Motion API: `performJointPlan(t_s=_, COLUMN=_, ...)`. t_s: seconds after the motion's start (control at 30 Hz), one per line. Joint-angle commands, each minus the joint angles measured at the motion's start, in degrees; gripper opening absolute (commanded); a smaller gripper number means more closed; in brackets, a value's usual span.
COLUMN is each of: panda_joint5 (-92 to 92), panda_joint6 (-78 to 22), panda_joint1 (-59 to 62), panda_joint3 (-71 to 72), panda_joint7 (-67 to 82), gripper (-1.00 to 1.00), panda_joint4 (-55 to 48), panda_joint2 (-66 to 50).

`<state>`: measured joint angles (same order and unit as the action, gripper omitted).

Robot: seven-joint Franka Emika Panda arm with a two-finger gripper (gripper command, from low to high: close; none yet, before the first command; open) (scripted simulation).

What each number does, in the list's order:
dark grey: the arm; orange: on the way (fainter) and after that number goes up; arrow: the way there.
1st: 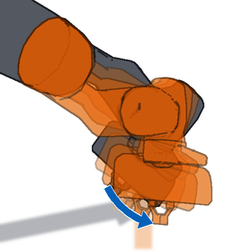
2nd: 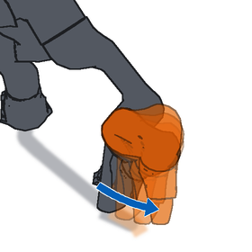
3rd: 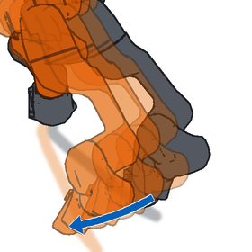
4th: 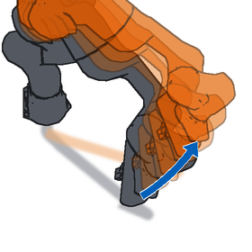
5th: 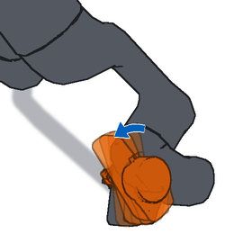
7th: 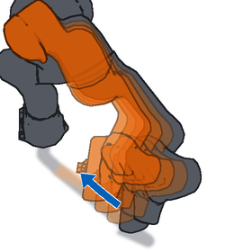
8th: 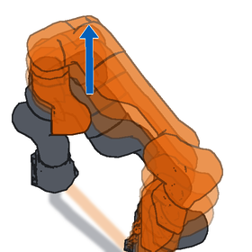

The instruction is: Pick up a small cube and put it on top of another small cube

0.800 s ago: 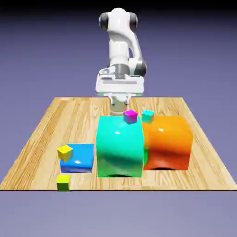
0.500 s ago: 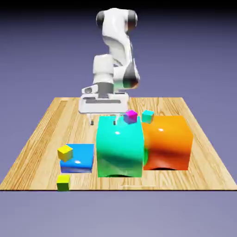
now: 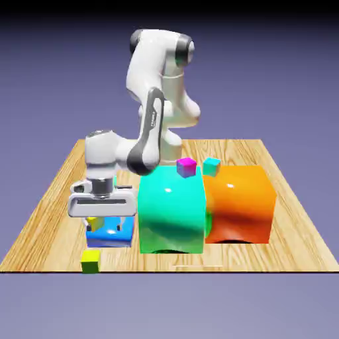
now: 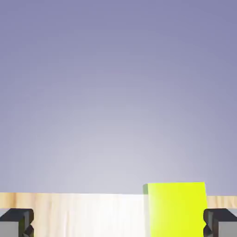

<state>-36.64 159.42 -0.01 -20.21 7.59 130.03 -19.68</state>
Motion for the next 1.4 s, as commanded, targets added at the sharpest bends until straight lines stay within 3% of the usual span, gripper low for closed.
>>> performJointPlan(t_s=0.0, panda_joint5=-1.46, panda_joint6=-0.58, panda_joint1=0.03, panda_joint3=-0.80, panda_joint7=1.99, gripper=0.00, panda_joint4=-1.23, panda_joint2=-2.08)
performJointPlan(t_s=0.13, panda_joint5=-5.44, panda_joint6=-2.17, panda_joint1=0.10, panda_joint3=-3.00, panda_joint7=7.43, gripper=0.00, panda_joint4=-4.60, panda_joint2=-7.77)
performJointPlan(t_s=0.3, panda_joint5=-12.96, panda_joint6=2.74, panda_joint1=5.95, panda_joint3=4.64, panda_joint7=13.52, gripper=0.00, panda_joint4=-10.32, panda_joint2=-17.94)
performJointPlan(t_s=0.33, panda_joint5=-12.96, panda_joint6=2.74, panda_joint1=5.95, panda_joint3=4.64, panda_joint7=13.52, gripper=-1.00, panda_joint4=-10.32, panda_joint2=-17.94)
performJointPlan(t_s=0.6, panda_joint5=-5.22, panda_joint6=-4.61, panda_joint1=-0.24, panda_joint3=-1.19, panda_joint7=8.64, gripper=-1.00, panda_joint4=-5.57, panda_joint2=-8.07)
performJointPlan(t_s=0.83, panda_joint5=-0.93, panda_joint6=-19.85, panda_joint1=-8.87, panda_joint3=7.93, panda_joint7=26.07, gripper=-1.00, panda_joint4=-11.48, panda_joint2=-0.86)
performJointPlan(t_s=1.37, panda_joint5=17.87, panda_joint6=-43.47, panda_joint1=-10.44, panda_joint3=13.08, panda_joint7=65.94, gripper=-1.00, panda_joint4=2.36, panda_joint2=29.46)
